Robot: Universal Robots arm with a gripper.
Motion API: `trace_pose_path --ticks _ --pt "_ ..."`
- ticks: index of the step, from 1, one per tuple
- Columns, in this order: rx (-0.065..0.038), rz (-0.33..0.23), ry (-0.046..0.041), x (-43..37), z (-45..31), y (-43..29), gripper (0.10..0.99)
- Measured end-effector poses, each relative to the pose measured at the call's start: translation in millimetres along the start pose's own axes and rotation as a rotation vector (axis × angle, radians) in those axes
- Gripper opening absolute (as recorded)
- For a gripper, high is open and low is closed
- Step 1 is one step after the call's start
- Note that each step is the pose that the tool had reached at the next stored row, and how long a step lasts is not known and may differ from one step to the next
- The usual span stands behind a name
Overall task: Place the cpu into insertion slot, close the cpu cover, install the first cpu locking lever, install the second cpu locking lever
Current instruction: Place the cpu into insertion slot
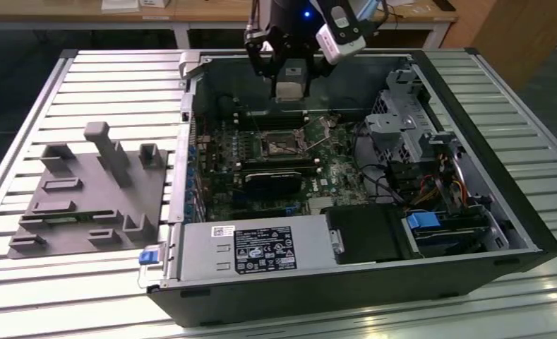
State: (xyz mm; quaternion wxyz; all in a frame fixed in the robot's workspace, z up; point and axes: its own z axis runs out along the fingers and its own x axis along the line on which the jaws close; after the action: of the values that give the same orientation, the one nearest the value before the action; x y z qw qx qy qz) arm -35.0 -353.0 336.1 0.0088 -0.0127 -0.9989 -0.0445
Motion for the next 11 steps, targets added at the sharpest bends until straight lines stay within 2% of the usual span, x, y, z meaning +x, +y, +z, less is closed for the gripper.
trace_pose_path --ticks 11 --pt "0.0 0.0 -0.0001 -3.2 19.6 0.3 0.541"
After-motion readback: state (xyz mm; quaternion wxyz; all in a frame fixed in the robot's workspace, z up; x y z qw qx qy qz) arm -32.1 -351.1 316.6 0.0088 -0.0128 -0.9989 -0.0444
